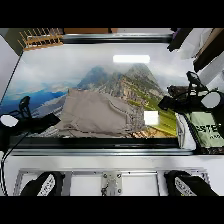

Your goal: Fold the clothes and pants, and hang the long-sleeved shirts on hangers.

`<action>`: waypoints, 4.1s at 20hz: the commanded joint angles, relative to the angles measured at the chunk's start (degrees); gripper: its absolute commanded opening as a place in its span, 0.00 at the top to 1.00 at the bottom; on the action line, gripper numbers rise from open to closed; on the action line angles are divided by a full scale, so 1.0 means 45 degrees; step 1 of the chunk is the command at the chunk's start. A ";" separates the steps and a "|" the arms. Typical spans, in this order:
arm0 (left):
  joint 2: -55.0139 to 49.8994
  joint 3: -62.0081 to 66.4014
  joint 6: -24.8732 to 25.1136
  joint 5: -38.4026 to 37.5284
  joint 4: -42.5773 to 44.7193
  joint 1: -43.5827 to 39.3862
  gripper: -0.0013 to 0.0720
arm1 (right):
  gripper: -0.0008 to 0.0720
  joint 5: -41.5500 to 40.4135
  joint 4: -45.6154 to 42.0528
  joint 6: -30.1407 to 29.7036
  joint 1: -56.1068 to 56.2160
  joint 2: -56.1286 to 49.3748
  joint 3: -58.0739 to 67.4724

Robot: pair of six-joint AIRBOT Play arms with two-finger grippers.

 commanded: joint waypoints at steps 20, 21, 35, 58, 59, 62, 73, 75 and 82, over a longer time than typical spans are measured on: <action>0.1161 0.0520 -0.2715 0.0563 0.0053 -0.5906 0.14 | 0.00 0.0719 0.9326 -0.8553 -0.1739 -0.6324 -0.2137; 0.1180 0.0520 -0.2715 0.0583 0.0058 -0.5897 0.14 | 0.00 0.0714 0.9364 -0.8597 -0.1617 -0.6324 -0.2132; 0.1175 0.0515 -0.2710 0.0636 0.0078 -0.5897 0.14 | 0.01 0.1778 0.9554 -0.8874 -0.2565 -0.5576 -0.2118; 0.1175 0.0510 -0.2705 0.0607 0.0083 -0.5901 0.14 | 0.01 -0.1132 1.0953 -0.8106 0.1103 -0.6849 -0.2113; 0.1175 0.0510 -0.2705 0.0607 0.0087 -0.5901 0.14 | 0.01 -0.1137 1.1385 -0.8374 0.1243 -0.6863 -0.2113; 0.1175 0.0510 -0.2705 0.0612 0.0087 -0.5901 0.14 | 0.01 -0.1268 1.2230 -0.8874 0.1685 -0.6897 -0.2103; 0.1166 0.0510 -0.2705 0.0612 0.0083 -0.5901 0.14 | 0.55 -0.2871 1.2468 -0.8879 0.3366 -0.7033 -0.1724; 0.1166 0.0510 -0.2705 0.0612 0.0083 -0.5901 0.14 | 0.95 -0.3167 1.2463 -0.9044 0.3546 -0.7033 -0.1632; 0.1171 0.0486 -0.2705 0.0597 0.0087 -0.5901 0.14 | 0.95 -0.2890 0.9131 -0.6003 0.2866 -0.5974 0.0403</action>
